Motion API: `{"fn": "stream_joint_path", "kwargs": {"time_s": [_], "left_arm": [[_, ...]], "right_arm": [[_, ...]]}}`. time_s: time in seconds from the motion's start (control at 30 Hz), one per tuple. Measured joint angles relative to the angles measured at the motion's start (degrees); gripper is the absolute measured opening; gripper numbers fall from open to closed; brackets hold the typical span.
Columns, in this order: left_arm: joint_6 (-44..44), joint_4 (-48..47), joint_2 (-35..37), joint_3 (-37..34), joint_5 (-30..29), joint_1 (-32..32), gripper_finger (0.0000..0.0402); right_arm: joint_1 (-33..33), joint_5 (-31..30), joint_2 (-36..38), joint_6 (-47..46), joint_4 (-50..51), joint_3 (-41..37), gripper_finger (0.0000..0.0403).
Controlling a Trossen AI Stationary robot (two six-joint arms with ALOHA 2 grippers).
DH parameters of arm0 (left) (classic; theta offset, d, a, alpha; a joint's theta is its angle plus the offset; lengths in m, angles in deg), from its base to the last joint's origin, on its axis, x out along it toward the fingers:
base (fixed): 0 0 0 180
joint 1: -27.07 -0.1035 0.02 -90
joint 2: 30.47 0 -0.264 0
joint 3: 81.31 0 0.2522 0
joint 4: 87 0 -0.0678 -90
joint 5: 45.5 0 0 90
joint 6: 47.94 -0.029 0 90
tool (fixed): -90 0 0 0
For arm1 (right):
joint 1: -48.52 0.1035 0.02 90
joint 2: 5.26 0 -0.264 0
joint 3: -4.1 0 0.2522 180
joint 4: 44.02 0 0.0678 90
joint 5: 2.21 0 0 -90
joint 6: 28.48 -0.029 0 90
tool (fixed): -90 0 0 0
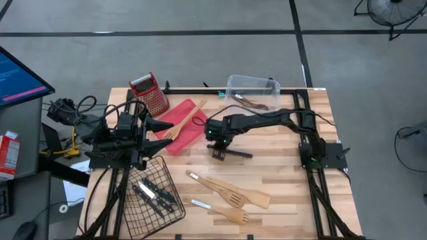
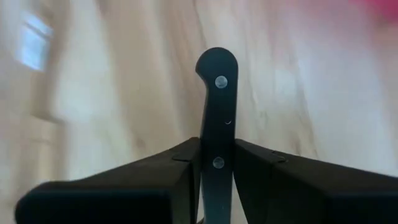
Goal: Pick & Place Kitchen Items
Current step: Put the black kitchen knife into the wire basket
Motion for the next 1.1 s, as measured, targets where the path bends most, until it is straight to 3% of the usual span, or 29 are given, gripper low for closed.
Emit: {"fn": "stream_joint_path", "kwargs": {"time_s": [0.6, 1.1], "left_arm": [[0.15, 1.14, 0.04, 0.00, 3.24, 0.05, 0.0227], [0.00, 1.73, 0.09, 0.00, 4.57, 0.05, 0.0227]], "right_arm": [[1.17, -0.70, 23.77, -10.95, -11.22, 0.24, 0.0066], [6.95, -3.90, 39.07, -14.46, -19.80, 0.28, 0.0066]]}}
